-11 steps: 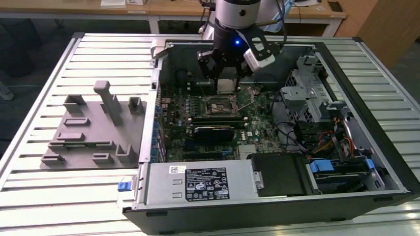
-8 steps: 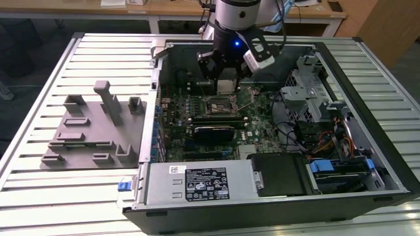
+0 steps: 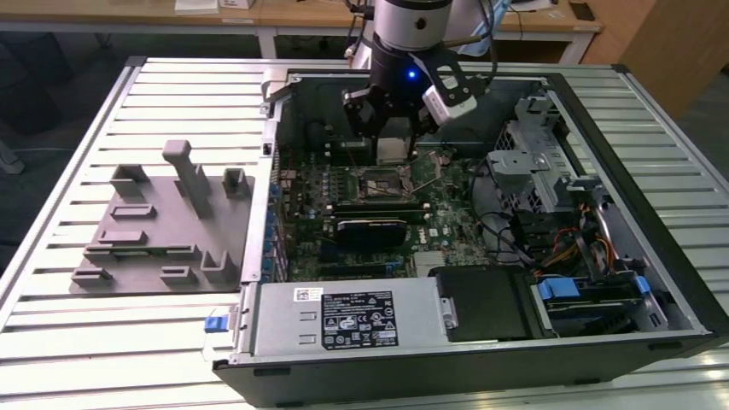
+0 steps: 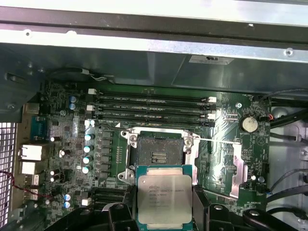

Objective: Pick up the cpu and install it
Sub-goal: 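Place the cpu into insertion slot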

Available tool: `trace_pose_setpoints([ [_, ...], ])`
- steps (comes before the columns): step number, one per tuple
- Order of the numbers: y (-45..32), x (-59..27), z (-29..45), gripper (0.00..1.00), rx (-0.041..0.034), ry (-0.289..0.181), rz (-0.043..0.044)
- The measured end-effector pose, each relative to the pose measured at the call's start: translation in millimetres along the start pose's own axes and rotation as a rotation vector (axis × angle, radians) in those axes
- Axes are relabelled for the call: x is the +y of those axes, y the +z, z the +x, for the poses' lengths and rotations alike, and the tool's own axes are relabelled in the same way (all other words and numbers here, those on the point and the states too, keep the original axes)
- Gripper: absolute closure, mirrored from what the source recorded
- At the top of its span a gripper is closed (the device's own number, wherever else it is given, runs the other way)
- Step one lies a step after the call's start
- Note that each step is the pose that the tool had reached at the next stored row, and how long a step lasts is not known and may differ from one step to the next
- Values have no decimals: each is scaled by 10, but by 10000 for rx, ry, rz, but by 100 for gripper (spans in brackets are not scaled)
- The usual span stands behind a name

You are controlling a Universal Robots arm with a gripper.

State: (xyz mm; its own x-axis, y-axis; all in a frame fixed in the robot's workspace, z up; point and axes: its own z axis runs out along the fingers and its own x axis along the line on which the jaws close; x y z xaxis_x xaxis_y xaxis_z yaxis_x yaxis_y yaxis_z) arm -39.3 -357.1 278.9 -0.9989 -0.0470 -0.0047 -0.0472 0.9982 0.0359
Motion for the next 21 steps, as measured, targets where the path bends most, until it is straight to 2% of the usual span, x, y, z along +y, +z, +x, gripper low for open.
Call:
trace_pose_setpoints([
  [13, -6, 0, 0, 46, -1, 56, 1],
  [21, -4, 0, 0, 46, -37, 1069, 7],
])
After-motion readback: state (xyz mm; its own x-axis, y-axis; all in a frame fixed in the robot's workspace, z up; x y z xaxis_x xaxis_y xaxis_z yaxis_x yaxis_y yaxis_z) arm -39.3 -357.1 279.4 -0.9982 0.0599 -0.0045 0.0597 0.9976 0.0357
